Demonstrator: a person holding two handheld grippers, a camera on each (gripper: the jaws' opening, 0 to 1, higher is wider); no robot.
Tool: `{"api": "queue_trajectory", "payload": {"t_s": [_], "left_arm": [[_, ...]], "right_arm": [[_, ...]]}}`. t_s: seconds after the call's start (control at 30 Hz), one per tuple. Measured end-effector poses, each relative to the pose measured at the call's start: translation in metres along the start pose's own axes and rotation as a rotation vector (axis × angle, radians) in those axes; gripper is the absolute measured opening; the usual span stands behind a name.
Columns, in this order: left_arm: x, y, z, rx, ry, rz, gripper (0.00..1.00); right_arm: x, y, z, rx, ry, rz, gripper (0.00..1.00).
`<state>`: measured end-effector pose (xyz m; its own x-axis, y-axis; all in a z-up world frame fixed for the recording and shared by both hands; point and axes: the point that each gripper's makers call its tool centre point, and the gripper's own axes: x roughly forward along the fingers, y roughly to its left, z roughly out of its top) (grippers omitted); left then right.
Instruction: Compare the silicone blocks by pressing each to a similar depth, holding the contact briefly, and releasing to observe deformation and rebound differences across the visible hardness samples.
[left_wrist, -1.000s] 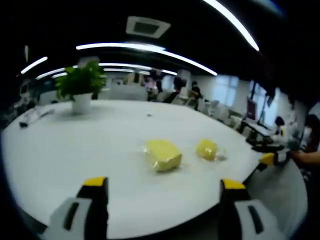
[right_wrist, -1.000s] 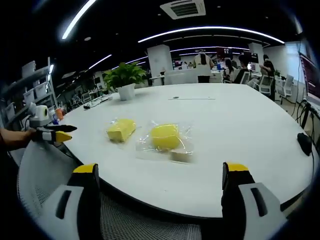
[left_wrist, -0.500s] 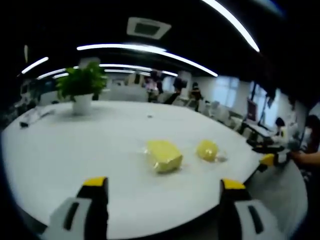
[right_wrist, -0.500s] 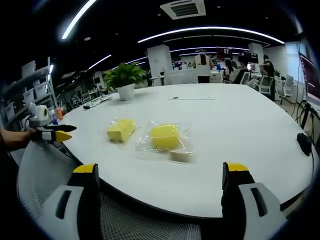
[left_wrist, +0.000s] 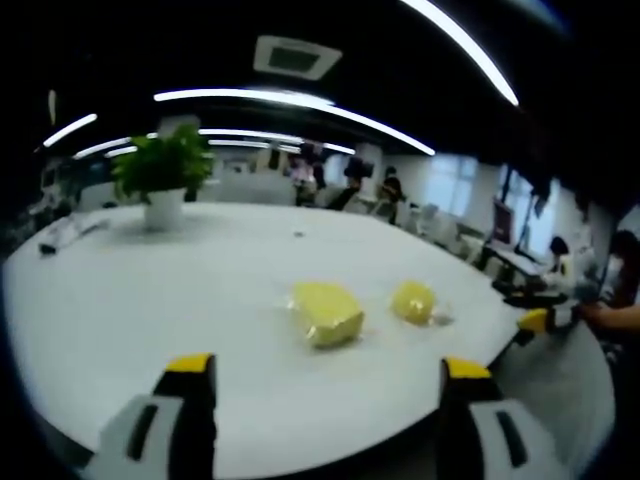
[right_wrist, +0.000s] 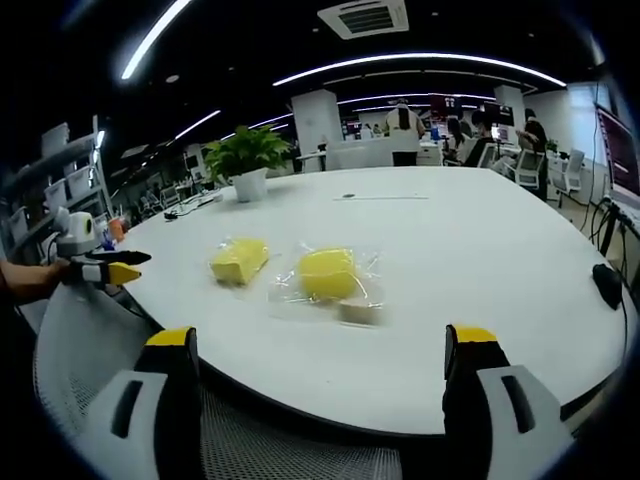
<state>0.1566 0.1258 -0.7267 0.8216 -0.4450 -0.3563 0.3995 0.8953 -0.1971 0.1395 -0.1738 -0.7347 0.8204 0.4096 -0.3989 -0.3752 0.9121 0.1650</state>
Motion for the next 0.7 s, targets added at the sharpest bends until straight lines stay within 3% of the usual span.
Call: {"api": "queue_trajectory", "payload": {"t_s": [0.57, 0.7], "left_arm": [[0.0008, -0.0026, -0.0032, 0.001, 0.019, -0.015, 0.93], [0.0001, -0.0051, -0.0015, 0.007, 0.016, -0.022, 0.87]], "right_arm": [[-0.0001, -0.0005, 0.0, 0.004, -0.001, -0.004, 0.96], [-0.0002, -0.0023, 0.001, 0.009, -0.007, -0.008, 0.96]]}}
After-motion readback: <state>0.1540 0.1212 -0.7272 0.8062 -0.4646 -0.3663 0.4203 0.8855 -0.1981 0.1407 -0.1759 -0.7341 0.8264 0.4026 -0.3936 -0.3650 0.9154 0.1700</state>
